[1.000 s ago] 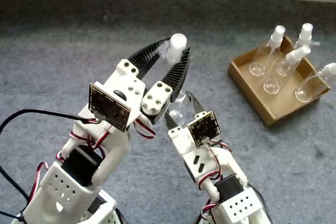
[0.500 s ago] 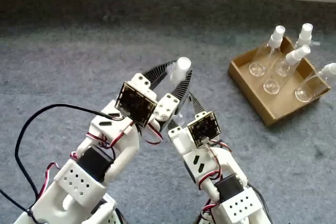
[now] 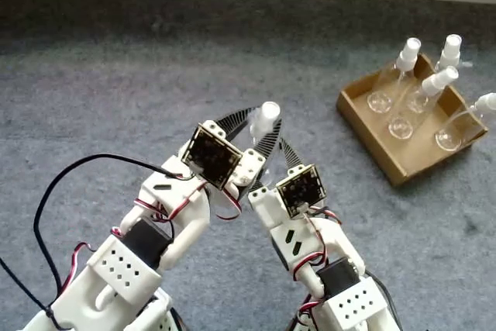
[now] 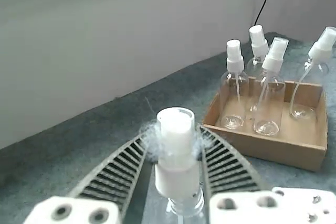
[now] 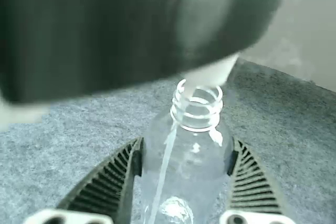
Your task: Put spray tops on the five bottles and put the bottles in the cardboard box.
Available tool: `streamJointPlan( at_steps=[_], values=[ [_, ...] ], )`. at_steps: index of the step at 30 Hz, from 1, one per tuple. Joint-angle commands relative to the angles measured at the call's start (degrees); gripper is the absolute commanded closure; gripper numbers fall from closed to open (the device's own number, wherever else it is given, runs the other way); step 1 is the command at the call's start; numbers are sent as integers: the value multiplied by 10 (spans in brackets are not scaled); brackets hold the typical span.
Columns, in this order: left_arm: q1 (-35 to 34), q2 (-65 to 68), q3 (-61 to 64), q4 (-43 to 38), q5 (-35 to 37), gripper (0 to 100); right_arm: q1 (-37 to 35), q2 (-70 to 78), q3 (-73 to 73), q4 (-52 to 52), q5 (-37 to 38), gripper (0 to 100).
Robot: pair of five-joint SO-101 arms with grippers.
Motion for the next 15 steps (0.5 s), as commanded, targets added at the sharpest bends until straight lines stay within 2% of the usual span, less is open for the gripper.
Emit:
streamJointPlan(
  at_steps=[1, 15],
  values=[
    [26, -13, 5, -13, -4, 976, -2, -7, 42, -15, -5, 850],
    [23, -149, 110, -20, -4, 976, -3, -7, 42, -15, -6, 850]
  ],
)
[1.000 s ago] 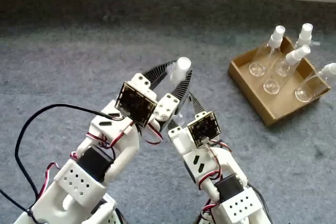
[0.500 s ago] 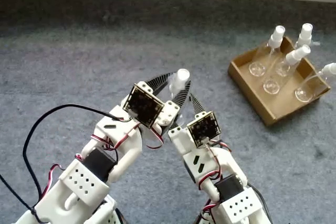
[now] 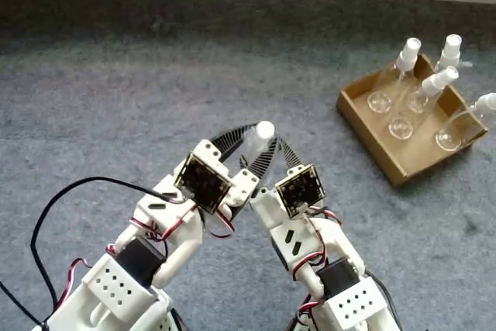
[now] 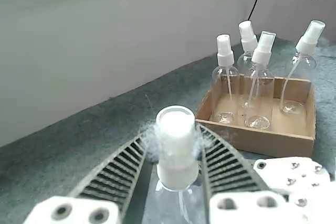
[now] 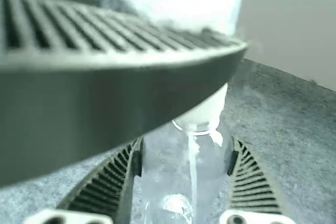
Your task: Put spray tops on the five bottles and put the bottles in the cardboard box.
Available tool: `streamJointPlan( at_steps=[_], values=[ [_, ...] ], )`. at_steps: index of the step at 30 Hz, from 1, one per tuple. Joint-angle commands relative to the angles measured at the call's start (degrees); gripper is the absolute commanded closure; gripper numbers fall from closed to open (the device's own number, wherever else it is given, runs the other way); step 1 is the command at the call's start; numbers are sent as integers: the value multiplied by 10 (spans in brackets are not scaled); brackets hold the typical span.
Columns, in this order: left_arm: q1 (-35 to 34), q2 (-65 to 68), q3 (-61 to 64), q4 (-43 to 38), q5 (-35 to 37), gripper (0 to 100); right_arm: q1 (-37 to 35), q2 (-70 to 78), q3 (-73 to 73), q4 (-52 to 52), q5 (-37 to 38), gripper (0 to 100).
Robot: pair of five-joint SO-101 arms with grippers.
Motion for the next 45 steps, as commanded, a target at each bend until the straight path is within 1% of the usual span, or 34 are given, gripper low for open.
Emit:
streamJointPlan(
  at_steps=[1, 5, 10, 13, 15, 20, 27, 29, 36, 40, 41, 45],
  values=[
    [9, -32, 17, -25, -4, 976, -3, -7, 42, -15, -6, 850],
    [-4, -35, 30, -68, -4, 976, -1, -7, 42, -15, -6, 850],
    [-30, -34, 29, -68, -2, 997, -4, -7, 42, -13, -6, 850],
    [-39, -34, 24, -67, -2, 993, -4, -7, 42, -13, -6, 850],
    [-36, -33, 14, -46, -2, 993, -4, -7, 42, -13, -6, 850],
    [-36, -33, -33, 38, -2, 993, -4, -7, 42, -13, -6, 850],
    [-35, -27, -48, 40, -2, 993, -4, -7, 42, -13, -6, 850],
    [-35, -4, -55, 40, -2, 993, -4, -7, 42, -13, -6, 850],
    [-35, 124, -139, 41, -1, 993, -4, -7, 43, -13, -5, 850],
    [-34, 135, -158, 42, -1, 993, -4, -7, 43, -13, -4, 850],
    [-34, 135, -158, 47, -1, 993, -4, -7, 43, -13, -4, 850],
    [-34, 134, -160, 113, -1, 993, -4, -7, 43, -13, -4, 850]
  ],
)
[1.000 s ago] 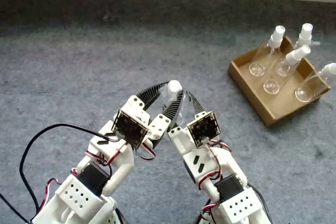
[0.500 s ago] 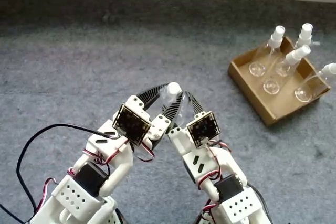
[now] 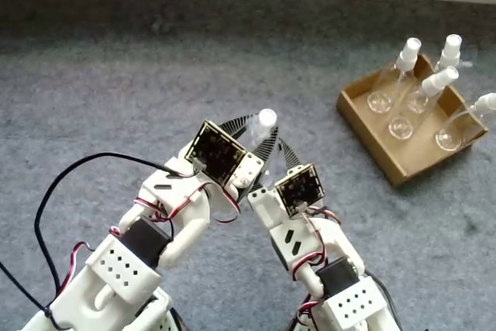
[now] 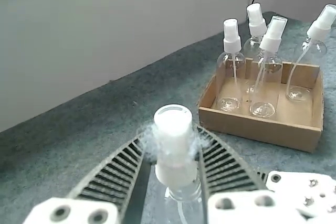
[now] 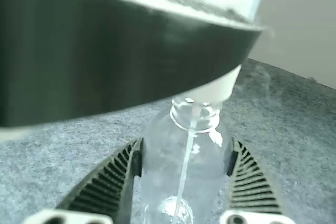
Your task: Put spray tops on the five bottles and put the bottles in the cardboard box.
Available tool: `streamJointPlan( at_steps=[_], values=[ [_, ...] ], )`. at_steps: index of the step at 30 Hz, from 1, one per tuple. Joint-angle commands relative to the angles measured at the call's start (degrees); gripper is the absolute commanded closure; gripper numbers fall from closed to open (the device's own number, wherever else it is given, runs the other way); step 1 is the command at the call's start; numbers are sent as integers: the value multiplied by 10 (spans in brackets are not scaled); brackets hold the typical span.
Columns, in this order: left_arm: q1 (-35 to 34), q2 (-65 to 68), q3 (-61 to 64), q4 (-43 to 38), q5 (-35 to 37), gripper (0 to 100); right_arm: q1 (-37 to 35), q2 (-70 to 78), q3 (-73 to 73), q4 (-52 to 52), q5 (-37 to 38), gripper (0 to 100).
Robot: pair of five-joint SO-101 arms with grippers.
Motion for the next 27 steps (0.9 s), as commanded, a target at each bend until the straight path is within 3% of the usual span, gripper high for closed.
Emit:
streamJointPlan(
  at_steps=[1, 18, 23, 27],
  values=[
    [-7, 3, -32, 47, -4, 993, -3, -8, 42, -13, -4, 850],
    [-10, 3, -15, 49, -6, 983, -3, -8, 42, -13, -3, 850],
    [-11, 2, -13, 50, -5, 876, -2, -8, 42, -13, -3, 850],
    [-11, 2, -17, 50, -5, 867, -1, -8, 42, -13, -3, 850]
  ],
)
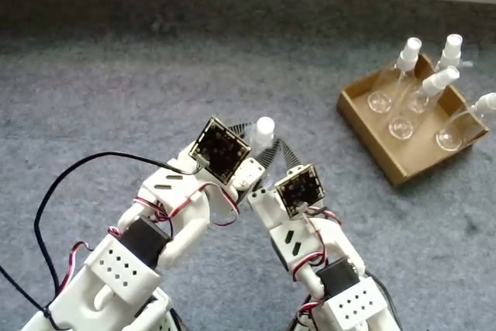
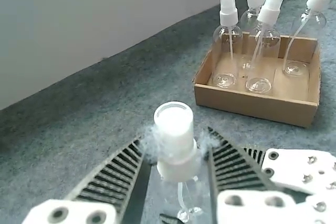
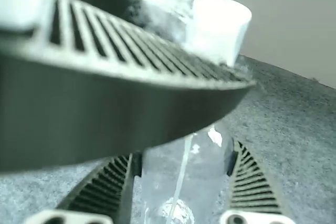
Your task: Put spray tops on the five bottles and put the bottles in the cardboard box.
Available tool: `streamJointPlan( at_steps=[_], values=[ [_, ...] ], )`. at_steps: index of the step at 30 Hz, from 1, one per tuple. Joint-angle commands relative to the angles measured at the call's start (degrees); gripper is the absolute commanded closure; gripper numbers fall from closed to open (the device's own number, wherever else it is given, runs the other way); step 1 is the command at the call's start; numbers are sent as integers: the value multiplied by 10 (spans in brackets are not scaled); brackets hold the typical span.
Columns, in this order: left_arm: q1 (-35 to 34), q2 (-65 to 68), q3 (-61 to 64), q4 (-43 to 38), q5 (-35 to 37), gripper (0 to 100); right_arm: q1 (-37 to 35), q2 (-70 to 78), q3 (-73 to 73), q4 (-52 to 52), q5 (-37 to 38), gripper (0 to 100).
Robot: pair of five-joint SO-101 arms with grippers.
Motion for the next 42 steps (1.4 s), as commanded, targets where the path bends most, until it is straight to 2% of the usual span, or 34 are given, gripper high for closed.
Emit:
streamJointPlan(
  at_steps=[1, 9, 22, 28, 30, 33, 36, 40, 42],
  values=[
    [-9, -1, -9, 3, -4, 867, 0, -8, 42, -13, -4, 850],
    [-10, -58, -7, 8, -5, 863, 0, -8, 42, -13, -4, 850],
    [-14, -191, -5, 191, -5, 867, 0, -8, 42, -13, -3, 850],
    [-80, -277, 26, 257, -3, 868, 1, -8, 42, -12, -3, 850],
    [-105, -313, 54, 256, -3, 895, 1, -8, 42, -12, -3, 850],
    [-132, -363, 78, 259, -3, 991, 1, -8, 41, -12, -3, 850],
    [-150, -397, 80, 290, -3, 975, 2, -8, 40, -11, -3, 850],
    [-167, -428, 79, 339, -3, 995, 44, -7, 36, -5, -3, 850],
    [-183, -431, 80, 351, -3, 995, 73, -7, 31, 37, -4, 850]
  ],
)
